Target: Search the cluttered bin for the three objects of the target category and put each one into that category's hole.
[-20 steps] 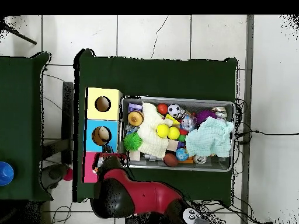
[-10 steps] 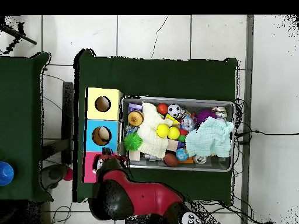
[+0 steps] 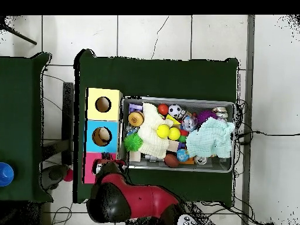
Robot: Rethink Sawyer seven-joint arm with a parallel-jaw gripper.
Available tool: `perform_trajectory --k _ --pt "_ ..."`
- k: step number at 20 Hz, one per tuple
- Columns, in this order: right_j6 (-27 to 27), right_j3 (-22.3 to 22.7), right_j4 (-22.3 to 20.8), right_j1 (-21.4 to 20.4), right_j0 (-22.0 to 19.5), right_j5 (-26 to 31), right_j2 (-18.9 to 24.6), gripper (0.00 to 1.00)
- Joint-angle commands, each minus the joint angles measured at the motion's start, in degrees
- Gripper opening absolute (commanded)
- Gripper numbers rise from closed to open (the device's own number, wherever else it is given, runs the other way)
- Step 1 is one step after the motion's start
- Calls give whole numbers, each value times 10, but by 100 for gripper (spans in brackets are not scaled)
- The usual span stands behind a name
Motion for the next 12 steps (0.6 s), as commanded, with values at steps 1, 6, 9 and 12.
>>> perform_trajectory --k 1,6,9,12 --pt "32 -45 -32 47 11 43 -43 0" --pt "20 -56 -43 44 23 68 -62 0" --pt "19 -60 -50 47 28 75 -70 0" --pt "25 -57 -54 52 26 83 -66 0"
